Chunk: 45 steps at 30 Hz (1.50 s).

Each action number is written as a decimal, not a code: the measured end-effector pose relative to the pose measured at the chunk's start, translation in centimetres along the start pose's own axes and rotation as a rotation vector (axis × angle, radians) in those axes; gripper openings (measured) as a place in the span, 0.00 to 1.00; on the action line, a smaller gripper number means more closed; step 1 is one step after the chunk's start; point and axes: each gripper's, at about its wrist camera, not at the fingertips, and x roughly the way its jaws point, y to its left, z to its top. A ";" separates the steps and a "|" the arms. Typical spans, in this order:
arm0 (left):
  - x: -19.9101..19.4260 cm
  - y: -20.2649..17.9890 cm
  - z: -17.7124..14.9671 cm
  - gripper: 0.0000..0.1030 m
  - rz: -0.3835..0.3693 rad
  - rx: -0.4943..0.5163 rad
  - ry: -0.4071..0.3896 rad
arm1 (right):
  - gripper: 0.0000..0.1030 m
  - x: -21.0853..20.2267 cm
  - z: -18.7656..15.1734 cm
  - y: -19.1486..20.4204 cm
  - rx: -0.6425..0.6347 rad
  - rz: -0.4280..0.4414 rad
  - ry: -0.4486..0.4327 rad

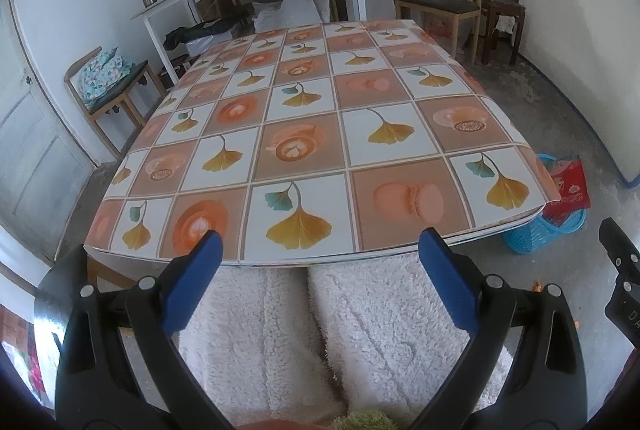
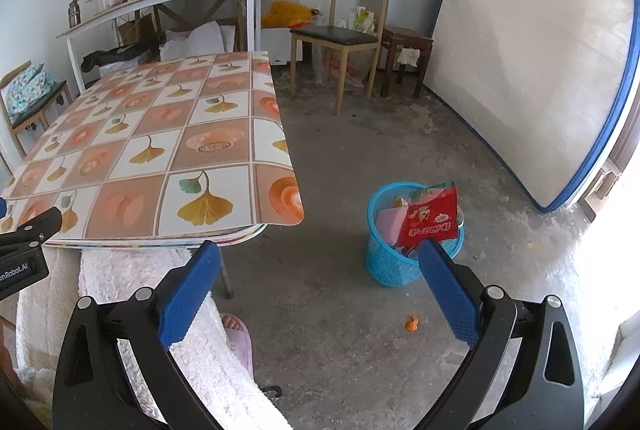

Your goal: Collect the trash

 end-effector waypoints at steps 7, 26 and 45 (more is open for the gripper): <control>-0.4 -0.4 0.2 0.92 -0.014 0.003 -0.006 | 0.94 -0.3 0.3 -0.2 0.003 -0.001 -0.010; -0.9 -0.7 0.1 0.92 -0.033 -0.001 0.006 | 0.94 -0.7 0.2 -0.3 0.015 -0.004 -0.015; -1.1 -0.8 0.1 0.92 -0.038 -0.001 0.012 | 0.94 -0.7 0.1 -0.5 0.017 -0.005 -0.019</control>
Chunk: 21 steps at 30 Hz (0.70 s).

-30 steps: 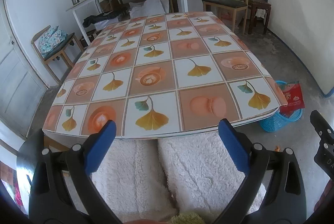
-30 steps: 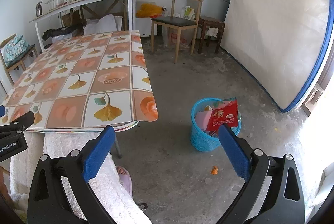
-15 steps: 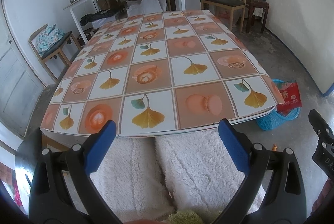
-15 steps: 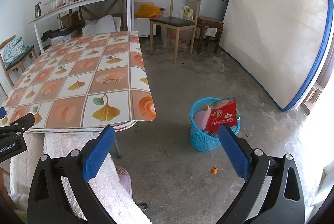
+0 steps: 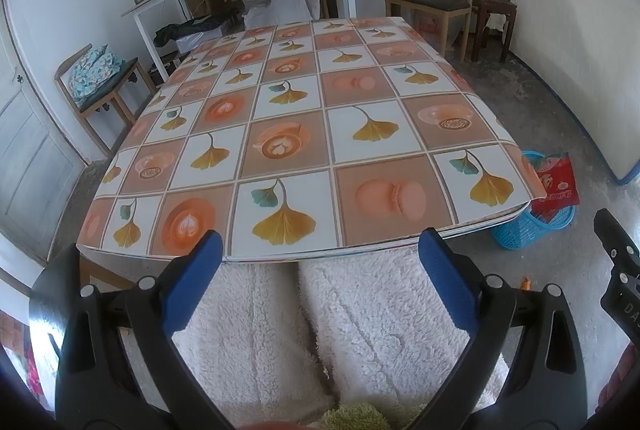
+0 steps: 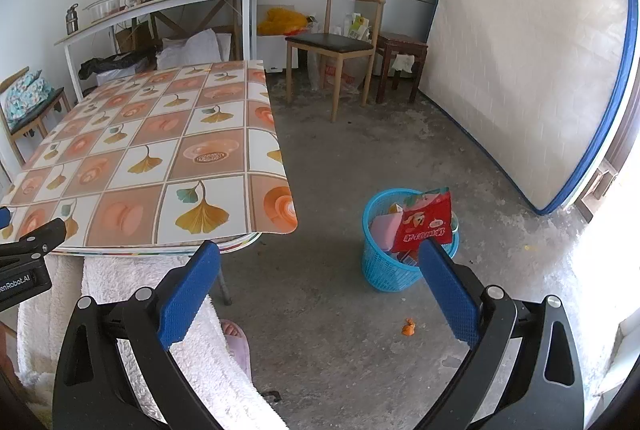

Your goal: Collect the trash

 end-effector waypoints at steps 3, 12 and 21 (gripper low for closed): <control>-0.1 -0.1 0.0 0.92 0.003 0.000 -0.001 | 0.94 0.0 0.0 0.0 0.000 0.001 0.000; -0.1 -0.1 -0.1 0.92 0.007 0.002 -0.001 | 0.94 0.0 0.0 0.0 -0.002 -0.001 -0.002; -0.2 0.0 -0.1 0.92 0.007 0.000 -0.003 | 0.94 0.1 0.2 -0.4 0.004 -0.002 -0.003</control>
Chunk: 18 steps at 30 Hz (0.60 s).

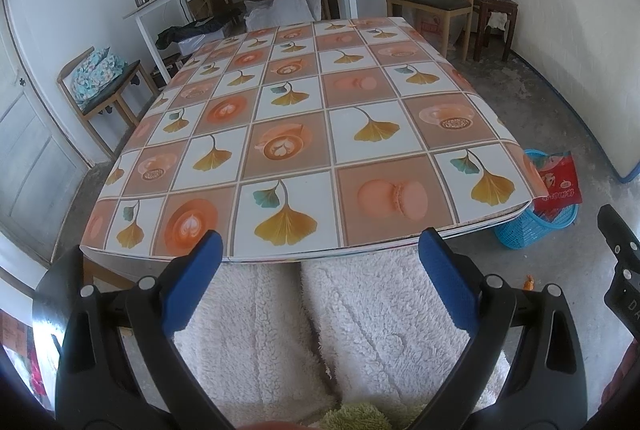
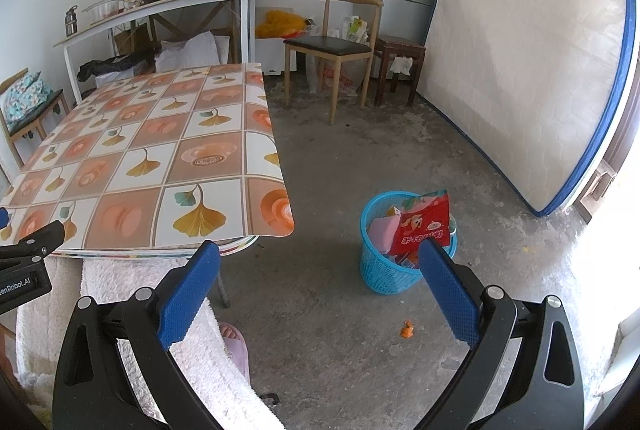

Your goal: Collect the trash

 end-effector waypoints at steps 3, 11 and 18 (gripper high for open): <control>0.0 0.0 0.0 0.92 0.000 -0.001 0.000 | 0.94 0.0 0.2 -0.1 -0.002 0.000 0.002; 0.0 0.0 0.0 0.92 0.000 0.000 -0.002 | 0.94 -0.1 0.3 -0.2 0.001 -0.001 0.000; 0.1 0.0 0.0 0.92 0.000 0.000 -0.001 | 0.94 0.0 0.3 -0.3 0.001 -0.002 0.000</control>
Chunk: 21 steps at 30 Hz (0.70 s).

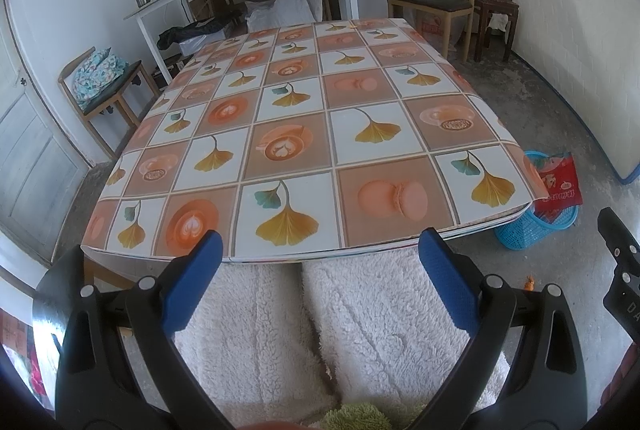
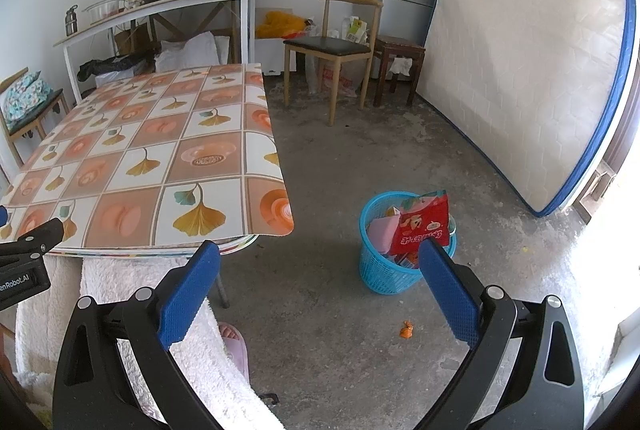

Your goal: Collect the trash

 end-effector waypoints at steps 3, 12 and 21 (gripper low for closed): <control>-0.1 -0.1 0.0 0.92 -0.001 0.001 -0.001 | 0.94 0.0 0.0 0.0 0.000 -0.001 -0.002; -0.1 -0.1 0.0 0.92 0.000 0.001 -0.001 | 0.94 0.0 -0.1 0.1 0.000 -0.001 -0.002; 0.0 -0.1 0.0 0.92 -0.001 0.001 -0.001 | 0.94 0.0 -0.1 0.2 0.000 -0.003 -0.003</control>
